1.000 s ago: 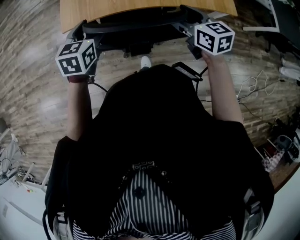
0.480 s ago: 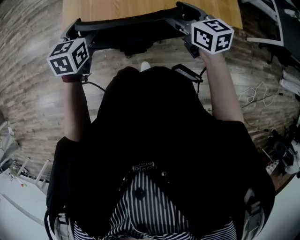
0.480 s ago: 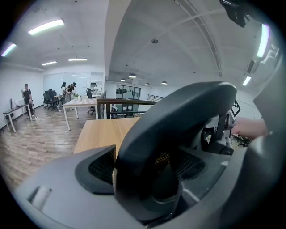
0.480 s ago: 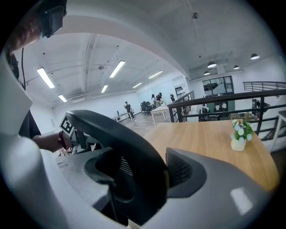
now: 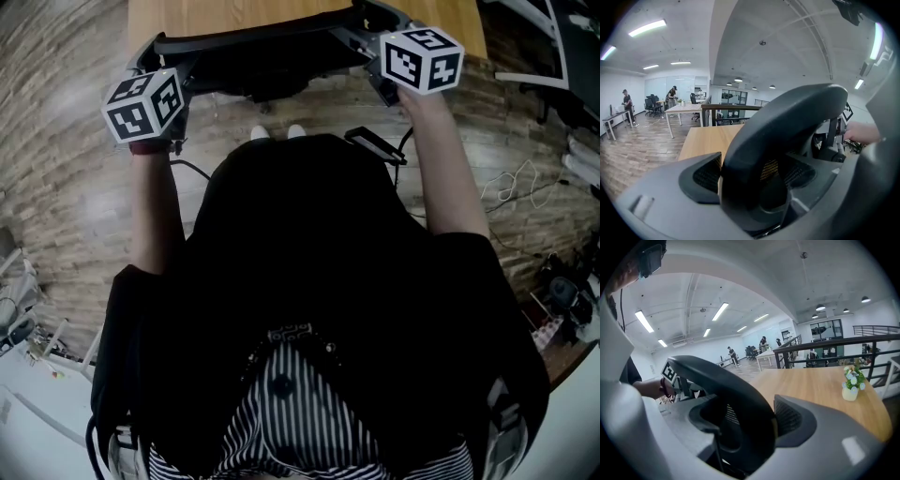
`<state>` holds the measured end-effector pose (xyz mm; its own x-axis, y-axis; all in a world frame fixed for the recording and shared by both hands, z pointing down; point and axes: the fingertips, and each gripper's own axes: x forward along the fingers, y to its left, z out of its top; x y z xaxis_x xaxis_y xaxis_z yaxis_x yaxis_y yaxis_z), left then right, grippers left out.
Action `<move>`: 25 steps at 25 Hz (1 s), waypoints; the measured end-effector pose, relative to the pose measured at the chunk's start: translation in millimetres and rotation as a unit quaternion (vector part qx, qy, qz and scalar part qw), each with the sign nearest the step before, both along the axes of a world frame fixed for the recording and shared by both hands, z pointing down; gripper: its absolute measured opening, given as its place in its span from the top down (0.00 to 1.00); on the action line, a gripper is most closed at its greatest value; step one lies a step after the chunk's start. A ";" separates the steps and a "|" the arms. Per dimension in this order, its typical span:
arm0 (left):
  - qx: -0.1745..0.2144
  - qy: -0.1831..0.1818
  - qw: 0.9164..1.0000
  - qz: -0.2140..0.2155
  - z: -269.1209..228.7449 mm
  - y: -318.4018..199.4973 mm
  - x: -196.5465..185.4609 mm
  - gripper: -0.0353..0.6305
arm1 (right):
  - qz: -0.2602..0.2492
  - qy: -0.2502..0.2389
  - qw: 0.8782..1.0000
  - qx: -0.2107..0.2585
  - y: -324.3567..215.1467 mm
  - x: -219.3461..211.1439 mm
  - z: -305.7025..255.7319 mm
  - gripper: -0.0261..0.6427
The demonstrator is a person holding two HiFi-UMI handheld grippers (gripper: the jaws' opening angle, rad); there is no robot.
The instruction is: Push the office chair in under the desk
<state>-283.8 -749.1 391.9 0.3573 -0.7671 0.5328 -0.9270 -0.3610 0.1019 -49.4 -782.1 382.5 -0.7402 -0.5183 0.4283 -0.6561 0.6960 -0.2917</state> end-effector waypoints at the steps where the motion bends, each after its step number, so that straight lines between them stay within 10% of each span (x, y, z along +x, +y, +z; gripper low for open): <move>1: 0.000 0.000 1.000 0.000 0.2 -1.0 0.2 0.37 | 0.001 -0.001 1.000 -0.001 -0.2 0.6 0.6 0.49; 25: 0.051 0.046 0.998 -0.005 -30.6 23.0 -16.3 0.38 | 0.039 0.015 0.999 0.023 32.4 -1.4 -18.9 0.47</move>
